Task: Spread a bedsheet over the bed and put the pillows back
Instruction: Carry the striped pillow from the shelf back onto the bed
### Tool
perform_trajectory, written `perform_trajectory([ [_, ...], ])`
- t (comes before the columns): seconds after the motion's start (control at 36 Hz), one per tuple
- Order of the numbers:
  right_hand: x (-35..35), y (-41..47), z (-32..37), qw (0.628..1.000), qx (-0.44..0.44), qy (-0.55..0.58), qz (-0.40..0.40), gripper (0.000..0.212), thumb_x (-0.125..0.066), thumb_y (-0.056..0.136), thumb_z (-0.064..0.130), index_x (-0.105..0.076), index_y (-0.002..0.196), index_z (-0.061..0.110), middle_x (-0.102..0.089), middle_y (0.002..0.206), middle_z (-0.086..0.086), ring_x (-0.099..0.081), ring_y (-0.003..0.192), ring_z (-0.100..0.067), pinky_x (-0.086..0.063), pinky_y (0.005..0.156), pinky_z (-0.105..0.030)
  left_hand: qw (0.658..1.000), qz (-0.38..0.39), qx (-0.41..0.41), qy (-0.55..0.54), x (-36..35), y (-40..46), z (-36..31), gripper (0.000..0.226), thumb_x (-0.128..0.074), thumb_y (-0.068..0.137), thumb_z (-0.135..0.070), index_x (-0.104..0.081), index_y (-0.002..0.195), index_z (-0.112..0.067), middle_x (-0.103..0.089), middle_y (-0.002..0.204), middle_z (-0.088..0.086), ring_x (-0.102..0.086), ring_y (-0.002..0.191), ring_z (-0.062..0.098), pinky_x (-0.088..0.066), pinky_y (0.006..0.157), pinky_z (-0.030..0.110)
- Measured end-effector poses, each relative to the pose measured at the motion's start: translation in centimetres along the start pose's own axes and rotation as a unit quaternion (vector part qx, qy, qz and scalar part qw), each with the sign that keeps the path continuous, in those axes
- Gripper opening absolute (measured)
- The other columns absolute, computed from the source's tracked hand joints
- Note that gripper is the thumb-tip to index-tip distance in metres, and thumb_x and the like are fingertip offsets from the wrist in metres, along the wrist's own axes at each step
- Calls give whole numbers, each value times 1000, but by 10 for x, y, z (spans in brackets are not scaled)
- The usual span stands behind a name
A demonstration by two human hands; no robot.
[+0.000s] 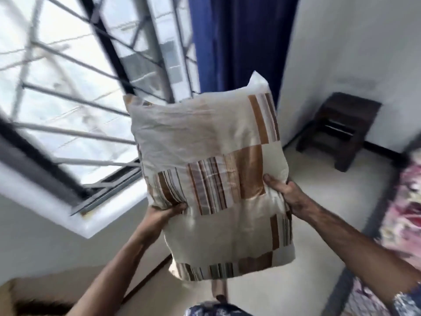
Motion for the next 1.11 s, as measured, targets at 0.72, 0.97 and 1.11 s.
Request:
perform_trajectory([
  [0.72, 405, -4, 80, 842, 157, 100, -506, 85, -96, 44, 63, -74, 114, 20, -76, 115, -2, -71, 111, -20, -48, 110, -43, 915, 381, -124, 43, -514, 299, -54, 52, -76, 89, -14, -56, 137, -22, -66, 135, 2, -62, 125, 17, -49, 107, 37],
  [0.97, 563, -2, 106, 804, 163, 127, -557, 79, -90, 63, 56, -68, 129, 18, -73, 124, 0, -65, 123, -21, -42, 116, -45, 901, 406, -143, 62, -705, 343, -62, 55, -72, 88, -2, -52, 138, -12, -63, 122, -16, -63, 103, -14, -51, 84, 8],
  [1.11, 647, 3, 122, 806, 147, 121, -561, 99, -89, 51, 71, -65, 133, 20, -73, 126, 1, -66, 122, -20, -43, 114, -44, 882, 447, -131, 67, -798, 367, -73, 66, -79, 86, -9, -48, 144, -7, -68, 129, 4, -67, 116, 13, -57, 90, 24],
])
Point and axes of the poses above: each hand's wrist, its own y-axis towards the middle knuckle, its own x-axis out of the back of the hand, z = x × y, the point moved 8 cm from there along y, towards the middle knuckle
